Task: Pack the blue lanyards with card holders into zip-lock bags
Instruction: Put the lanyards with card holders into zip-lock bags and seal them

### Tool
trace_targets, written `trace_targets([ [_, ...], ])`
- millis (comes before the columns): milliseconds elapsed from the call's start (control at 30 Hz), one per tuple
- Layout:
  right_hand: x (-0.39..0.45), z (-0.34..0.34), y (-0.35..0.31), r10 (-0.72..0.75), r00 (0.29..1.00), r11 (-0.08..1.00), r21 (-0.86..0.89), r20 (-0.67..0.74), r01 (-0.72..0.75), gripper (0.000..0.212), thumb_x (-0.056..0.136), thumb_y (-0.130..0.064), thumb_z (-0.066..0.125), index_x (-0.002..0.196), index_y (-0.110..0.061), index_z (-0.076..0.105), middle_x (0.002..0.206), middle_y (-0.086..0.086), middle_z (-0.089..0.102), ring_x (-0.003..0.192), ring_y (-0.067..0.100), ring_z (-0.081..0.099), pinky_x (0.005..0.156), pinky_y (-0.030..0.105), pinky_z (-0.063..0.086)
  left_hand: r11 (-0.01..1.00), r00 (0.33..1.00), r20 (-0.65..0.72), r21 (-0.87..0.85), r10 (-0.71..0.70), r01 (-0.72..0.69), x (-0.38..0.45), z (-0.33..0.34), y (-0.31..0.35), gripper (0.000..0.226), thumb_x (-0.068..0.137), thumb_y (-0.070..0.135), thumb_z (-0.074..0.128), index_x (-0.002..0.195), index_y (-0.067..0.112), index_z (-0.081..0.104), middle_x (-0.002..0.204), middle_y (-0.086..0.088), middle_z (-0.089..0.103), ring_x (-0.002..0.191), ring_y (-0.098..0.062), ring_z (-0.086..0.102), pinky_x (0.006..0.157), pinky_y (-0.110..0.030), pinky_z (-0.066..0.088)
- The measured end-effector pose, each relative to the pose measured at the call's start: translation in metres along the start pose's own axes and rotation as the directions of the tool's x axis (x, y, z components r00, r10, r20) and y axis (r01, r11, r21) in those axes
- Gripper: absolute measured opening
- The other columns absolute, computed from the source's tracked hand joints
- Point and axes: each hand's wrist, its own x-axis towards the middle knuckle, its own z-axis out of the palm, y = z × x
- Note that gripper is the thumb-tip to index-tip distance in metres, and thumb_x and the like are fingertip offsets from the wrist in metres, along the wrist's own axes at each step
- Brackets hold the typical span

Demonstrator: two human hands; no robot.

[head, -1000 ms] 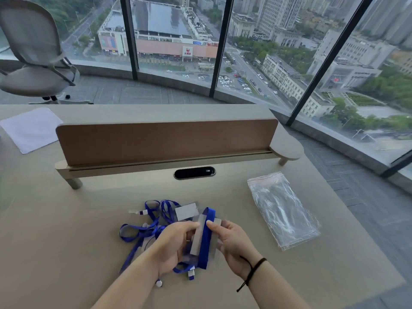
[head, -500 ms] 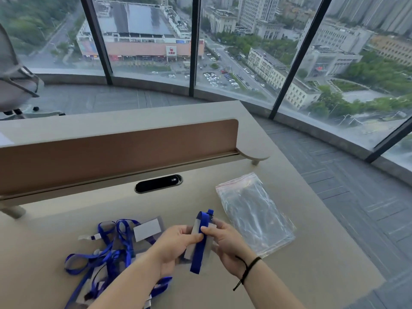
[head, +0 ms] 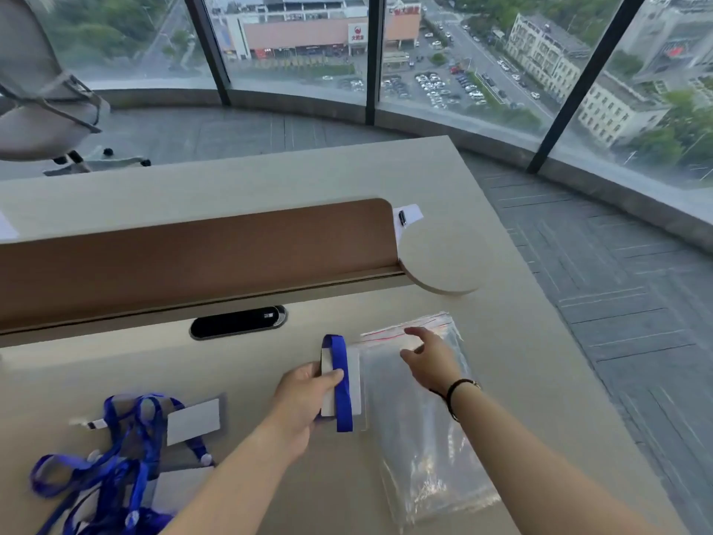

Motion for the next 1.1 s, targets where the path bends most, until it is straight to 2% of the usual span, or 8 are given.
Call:
trace_targets([
  [167,0.047,-0.002,0.009,-0.086,0.996,0.919,-0.385,0.020,0.087,0.033,0.090,-0.029,0.059,0.123,-0.034,0.057,0.098,-0.002,0.067,0.087,0.017,0.062,0.070,0.030,0.053,0.999,0.997,-0.076,-0.013,0.029,-0.030,0.024,0.009,0.008,0.013,0.095,0.010,0.061,0.096,0.012,0.074,0.094,-0.010,0.078,0.082,-0.025,0.071,0.069,-0.035,0.056],
  [300,0.060,0.001,0.013,-0.149,0.988,0.860,-0.489,0.039,0.149,0.009,0.090,-0.031,0.058,0.097,-0.029,0.063,0.101,-0.001,0.069,0.089,0.018,0.059,0.069,0.030,0.048,0.999,0.993,-0.109,-0.025,0.038,-0.041,0.036,0.010,0.008,0.013,0.095,0.010,0.061,0.094,0.012,0.073,0.092,-0.010,0.078,0.082,-0.027,0.070,0.072,-0.035,0.054],
  [400,0.062,0.000,0.012,-0.175,0.981,0.875,-0.445,0.080,0.193,0.012,0.088,-0.039,0.063,0.087,-0.028,0.062,0.094,-0.001,0.070,0.094,0.020,0.062,0.077,0.032,0.052,0.999,0.991,-0.127,-0.036,0.036,-0.041,0.041,0.010,0.008,0.013,0.095,0.009,0.061,0.089,0.013,0.072,0.089,-0.009,0.076,0.079,-0.025,0.068,0.067,-0.031,0.052],
  [500,0.054,0.000,0.006,-0.185,0.982,0.917,-0.352,0.042,0.188,0.029,0.084,-0.050,0.066,0.079,-0.022,0.064,0.080,-0.005,0.069,0.082,0.018,0.062,0.072,0.033,0.052,0.998,0.991,-0.126,-0.041,0.040,-0.045,0.041,0.009,0.007,0.013,0.095,0.010,0.062,0.087,0.014,0.071,0.092,-0.011,0.076,0.081,-0.027,0.068,0.072,-0.033,0.053],
  [633,0.033,0.008,-0.003,-0.190,0.982,0.962,-0.201,-0.015,0.183,0.016,0.080,-0.026,0.072,0.070,-0.025,0.061,0.070,-0.008,0.066,0.083,0.019,0.063,0.072,0.030,0.053,0.995,0.994,-0.091,-0.078,0.053,-0.060,0.034,0.004,0.008,0.012,0.097,0.010,0.060,0.097,0.010,0.072,0.103,-0.021,0.075,0.088,-0.030,0.068,0.082,-0.041,0.051],
  [833,-0.029,0.034,-0.031,-0.270,0.961,0.959,-0.077,0.058,0.274,0.012,0.086,-0.012,0.069,0.093,-0.021,0.067,0.072,-0.011,0.063,0.064,0.002,0.059,0.058,0.007,0.043,0.968,0.991,0.068,-0.232,0.116,-0.097,-0.001,-0.013,0.013,0.026,0.097,0.012,0.057,0.121,0.013,0.068,0.119,-0.016,0.072,0.112,-0.037,0.065,0.101,-0.052,0.049],
  [967,-0.080,0.062,-0.054,-0.381,0.915,0.921,-0.032,0.134,0.388,0.012,0.083,-0.015,0.068,0.073,-0.014,0.061,0.060,-0.004,0.060,0.050,0.005,0.045,0.051,0.014,0.036,0.903,0.965,0.172,-0.414,0.198,-0.112,-0.042,-0.035,0.014,0.039,0.092,0.016,0.054,0.128,0.005,0.064,0.125,-0.026,0.067,0.116,-0.043,0.064,0.095,-0.056,0.055],
  [1100,-0.129,0.089,-0.074,-0.384,0.916,0.919,-0.048,0.114,0.391,0.013,0.078,-0.020,0.067,0.075,-0.010,0.060,0.068,0.005,0.064,0.056,0.011,0.046,0.050,0.020,0.036,0.859,0.962,0.106,-0.482,0.253,-0.173,-0.073,-0.068,0.005,0.036,0.100,0.013,0.050,0.134,0.001,0.058,0.132,-0.026,0.063,0.125,-0.045,0.058,0.110,-0.063,0.039],
])
